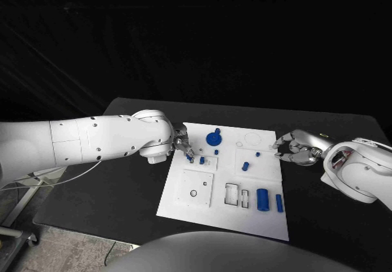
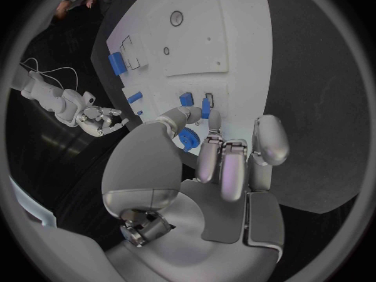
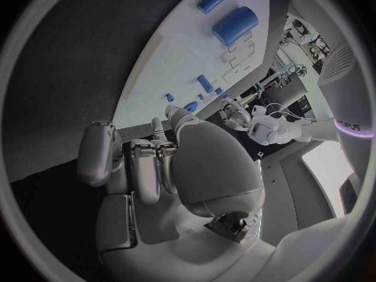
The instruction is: Assemble the parts on the task board
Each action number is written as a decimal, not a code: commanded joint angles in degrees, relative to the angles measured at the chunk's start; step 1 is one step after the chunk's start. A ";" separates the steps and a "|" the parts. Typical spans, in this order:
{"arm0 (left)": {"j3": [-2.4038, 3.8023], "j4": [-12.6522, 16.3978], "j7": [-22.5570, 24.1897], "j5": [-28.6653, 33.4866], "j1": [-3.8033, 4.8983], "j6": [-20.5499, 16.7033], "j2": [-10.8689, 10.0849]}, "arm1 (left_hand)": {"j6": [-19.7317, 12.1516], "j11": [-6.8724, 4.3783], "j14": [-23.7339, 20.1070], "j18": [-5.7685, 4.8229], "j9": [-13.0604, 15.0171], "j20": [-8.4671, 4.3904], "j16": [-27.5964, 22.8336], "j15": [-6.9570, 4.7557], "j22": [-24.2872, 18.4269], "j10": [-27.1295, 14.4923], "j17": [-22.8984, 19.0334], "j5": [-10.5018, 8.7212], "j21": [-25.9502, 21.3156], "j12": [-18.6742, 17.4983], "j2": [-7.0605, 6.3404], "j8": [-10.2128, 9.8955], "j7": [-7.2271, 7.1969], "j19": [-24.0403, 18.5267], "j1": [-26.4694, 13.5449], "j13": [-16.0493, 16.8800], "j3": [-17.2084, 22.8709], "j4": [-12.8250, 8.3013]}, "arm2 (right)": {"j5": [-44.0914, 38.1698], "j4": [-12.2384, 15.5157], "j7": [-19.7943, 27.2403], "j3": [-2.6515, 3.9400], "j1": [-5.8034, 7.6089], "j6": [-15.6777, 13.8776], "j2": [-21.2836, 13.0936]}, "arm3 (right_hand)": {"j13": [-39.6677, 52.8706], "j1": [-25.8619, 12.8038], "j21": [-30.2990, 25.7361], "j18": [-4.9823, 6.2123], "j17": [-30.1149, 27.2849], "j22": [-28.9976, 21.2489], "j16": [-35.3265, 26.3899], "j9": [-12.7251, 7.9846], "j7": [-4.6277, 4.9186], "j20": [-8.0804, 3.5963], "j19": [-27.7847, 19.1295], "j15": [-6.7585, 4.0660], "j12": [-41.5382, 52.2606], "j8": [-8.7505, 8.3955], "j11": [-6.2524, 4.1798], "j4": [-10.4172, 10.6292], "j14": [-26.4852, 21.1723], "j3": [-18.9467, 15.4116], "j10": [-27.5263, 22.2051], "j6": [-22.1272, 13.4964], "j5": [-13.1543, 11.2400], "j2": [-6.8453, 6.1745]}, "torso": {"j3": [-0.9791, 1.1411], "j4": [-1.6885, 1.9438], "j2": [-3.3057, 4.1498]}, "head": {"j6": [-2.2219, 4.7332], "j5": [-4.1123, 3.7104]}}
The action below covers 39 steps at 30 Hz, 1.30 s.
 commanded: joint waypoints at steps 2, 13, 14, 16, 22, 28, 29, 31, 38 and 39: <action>0.02 0.20 -0.09 -5.85 0.06 -0.88 0.35 | -0.76 0.09 3.75 -0.76 -0.33 -0.08 0.29 -0.30 8.36 0.40 12.23 -0.68 0.33 0.29 3.09 -0.49 -1.03 0.47 3.97 6.56 0.55 -0.99 | -0.15 0.06 0.31 -0.02 -0.04 -0.15 0.02 | 14.90 0.11 -0.17 1.13 14.48 8.90 -0.30 -0.10 -0.12 0.03 -0.56 0.44 -0.31 0.01 0.44 -0.10 5.52 0.44 6.07 0.34 0.08 -0.52 | -0.03 -0.03 0.03 | -0.01 -0.11; -0.03 0.31 -0.70 -5.67 -0.04 -1.94 0.65 | -0.23 0.10 3.87 -0.80 -1.23 -0.05 0.34 -0.28 8.41 0.68 12.37 -2.23 0.39 0.47 3.20 -1.32 -1.04 0.67 4.61 6.78 0.02 -0.87 | -0.16 -0.03 0.39 -0.02 -0.29 -0.52 -0.02 | 14.90 0.12 -0.15 1.12 14.49 8.90 -0.28 -0.11 -0.12 0.03 -0.55 0.44 -0.31 -0.01 0.44 -0.14 5.53 0.47 6.07 0.33 0.10 -0.56 | -0.04 0.04 0.02 | -0.01 -0.08; -0.03 0.30 -0.73 -5.24 -0.05 -1.89 0.70 | -0.15 0.10 3.88 -0.80 -1.34 -0.05 0.34 -0.28 8.41 0.67 12.38 -2.41 0.38 0.47 3.21 -1.43 -1.05 0.68 4.68 6.76 -0.04 -0.86 | -0.16 -0.04 0.40 -0.02 -0.31 -0.54 0.00 | 14.90 0.12 -0.15 1.12 14.49 8.90 -0.28 -0.11 -0.12 0.03 -0.55 0.44 -0.31 -0.01 0.44 -0.14 5.53 0.47 6.07 0.33 0.10 -0.56 | -0.03 0.04 0.01 | -0.01 -0.05; -0.04 0.23 -0.82 -4.23 -0.09 -1.74 0.82 | 0.01 0.09 3.88 -0.80 -1.60 -0.05 0.34 -0.28 8.41 0.71 12.37 -2.86 0.35 0.48 3.22 -1.68 -1.06 0.71 4.80 6.78 -0.17 -0.83 | -0.16 -0.05 0.40 -0.02 -0.34 -0.58 0.04 | 14.90 0.13 -0.15 1.12 14.49 8.90 -0.28 -0.12 -0.12 0.03 -0.56 0.44 -0.31 -0.01 0.44 -0.15 5.53 0.48 6.07 0.33 0.10 -0.56 | -0.02 0.03 0.01 | -0.01 -0.01; -0.07 -0.05 -1.08 -1.28 -0.31 -1.63 1.18 | 0.36 0.08 3.89 -0.81 -2.16 -0.04 0.34 -0.29 8.41 0.73 12.38 -3.87 0.29 0.48 3.28 -2.25 -1.07 0.77 5.13 6.76 -0.41 -0.80 | -0.16 -0.09 0.40 -0.02 -0.40 -0.63 0.08 | 14.90 0.16 -0.19 1.13 14.50 8.89 -0.27 -0.13 -0.11 0.04 -0.57 0.44 -0.31 -0.01 0.44 -0.19 5.53 0.53 6.07 0.34 0.13 -0.58 | -0.07 0.03 0.01 | -0.01 -0.05; -0.10 -0.35 -1.58 1.78 -0.44 -3.18 1.25 | 0.78 0.05 4.01 -0.87 -2.66 -0.05 0.39 -0.30 8.50 0.84 12.52 -4.84 0.48 0.52 3.26 -2.75 -1.11 1.03 5.47 6.81 -0.66 -0.82 | -0.17 -0.09 0.36 -0.02 -0.44 -0.65 0.02 | 14.90 0.21 -0.19 1.12 14.48 8.89 -0.30 -0.14 -0.11 0.04 -0.57 0.44 -0.31 -0.01 0.44 -0.26 5.52 0.61 6.07 0.36 0.18 -0.59 | 0.00 0.05 -0.02 | -0.01 -0.02; -0.10 -0.37 -1.65 2.15 -0.45 -3.61 1.23 | 0.81 0.05 4.05 -0.89 -2.69 -0.05 0.41 -0.30 8.52 0.86 12.56 -4.87 0.53 0.53 3.26 -2.77 -1.11 1.09 5.49 6.83 -0.67 -0.83 | -0.17 -0.09 0.36 -0.02 -0.44 -0.66 0.03 | 14.90 0.21 -0.19 1.12 14.48 8.89 -0.30 -0.14 -0.11 0.04 -0.57 0.44 -0.31 -0.01 0.44 -0.26 5.52 0.61 6.07 0.36 0.18 -0.59 | -0.01 0.03 -0.04 | -0.01 0.01; -0.11 -0.38 -1.74 2.66 -0.46 -4.36 1.21 | 0.86 0.05 4.12 -0.91 -2.73 -0.05 0.44 -0.31 8.55 0.89 12.66 -4.91 0.61 0.55 3.24 -2.81 -1.12 1.16 5.53 6.86 -0.68 -0.85 | -0.17 -0.10 0.36 -0.02 -0.45 -0.67 0.03 | 14.90 0.21 -0.19 1.12 14.48 8.89 -0.30 -0.14 -0.11 0.04 -0.57 0.44 -0.31 -0.01 0.44 -0.26 5.52 0.61 6.07 0.36 0.18 -0.59 | -0.01 0.04 -0.02 | -0.01 0.01; -0.14 -0.36 -1.79 2.96 -0.65 -6.63 1.20 | 0.96 0.03 4.26 -0.93 -2.83 -0.06 0.50 -0.32 8.58 0.90 12.83 -4.98 0.68 0.56 3.20 -2.90 -1.12 1.24 5.61 6.86 -0.71 -0.90 | -0.17 -0.12 0.42 -0.02 -0.46 -0.76 0.11 | 14.90 0.28 -0.24 1.13 14.46 8.88 -0.32 -0.16 -0.10 0.04 -0.60 0.44 -0.31 -0.01 0.44 -0.35 5.51 0.70 6.07 0.38 0.23 -0.62 | 0.01 0.02 -0.03 | -0.01 0.10; -0.14 -0.35 -1.76 2.68 -0.73 -7.03 1.21 | 0.96 0.03 4.26 -0.93 -2.83 -0.06 0.50 -0.32 8.58 0.90 12.83 -4.98 0.68 0.56 3.20 -2.90 -1.12 1.24 5.61 6.86 -0.71 -0.90 | -0.17 -0.12 0.44 -0.02 -0.46 -0.78 0.11 | 14.90 0.28 -0.24 1.13 14.46 8.88 -0.32 -0.16 -0.10 0.04 -0.60 0.44 -0.31 -0.01 0.44 -0.35 5.51 0.70 6.07 0.38 0.23 -0.62 | -0.01 0.03 -0.02 | -0.01 0.09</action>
